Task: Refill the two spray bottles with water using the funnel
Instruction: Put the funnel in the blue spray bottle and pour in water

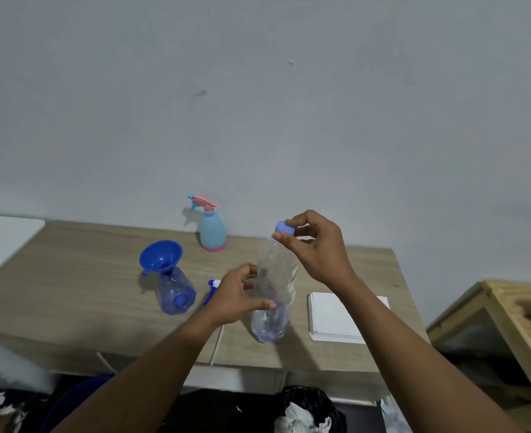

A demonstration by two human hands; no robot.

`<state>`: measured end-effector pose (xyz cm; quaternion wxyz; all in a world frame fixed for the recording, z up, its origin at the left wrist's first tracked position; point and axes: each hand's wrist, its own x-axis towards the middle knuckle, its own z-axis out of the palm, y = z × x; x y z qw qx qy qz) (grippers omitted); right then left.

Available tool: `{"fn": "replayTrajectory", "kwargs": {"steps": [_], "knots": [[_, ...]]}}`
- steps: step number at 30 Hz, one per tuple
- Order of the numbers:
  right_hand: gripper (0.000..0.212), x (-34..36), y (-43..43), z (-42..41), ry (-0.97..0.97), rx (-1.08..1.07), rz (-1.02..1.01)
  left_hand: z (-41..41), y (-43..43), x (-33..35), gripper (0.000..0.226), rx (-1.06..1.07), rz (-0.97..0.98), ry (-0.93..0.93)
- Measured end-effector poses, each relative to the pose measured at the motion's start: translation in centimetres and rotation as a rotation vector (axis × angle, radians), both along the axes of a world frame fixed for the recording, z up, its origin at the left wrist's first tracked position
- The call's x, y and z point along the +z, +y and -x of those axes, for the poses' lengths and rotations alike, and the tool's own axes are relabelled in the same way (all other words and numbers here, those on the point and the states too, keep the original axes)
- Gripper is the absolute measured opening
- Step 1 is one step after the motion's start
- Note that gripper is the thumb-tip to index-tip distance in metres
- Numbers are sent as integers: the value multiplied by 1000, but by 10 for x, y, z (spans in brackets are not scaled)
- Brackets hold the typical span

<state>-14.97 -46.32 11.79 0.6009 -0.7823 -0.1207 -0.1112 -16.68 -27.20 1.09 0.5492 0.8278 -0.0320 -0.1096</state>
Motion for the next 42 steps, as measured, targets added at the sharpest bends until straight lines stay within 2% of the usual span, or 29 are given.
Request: {"fn": "replayTrajectory", "kwargs": {"steps": [15,18,24,28,32,35,42], "knots": [[6,0,11,4,31,155,58,3,8,-5,85,10,93,28],[17,1,18,5,-6,85,24,5,9,-7,94,20,89,35],[12,2,13,3,32,148,-48,6,7,-7,87,29,75,0],[13,3,9,4,48,178,23,9,6,-8,88,34,80,-10],[18,2,15,7,-29,119,0,11,5,-9,90,39,67,-10],[14,2,14,5,-65,143,-24,12,4,-8,90,46,66,-6],[20,7,2,10,64,287,31,12,6,-8,89,23,78,3]]}}
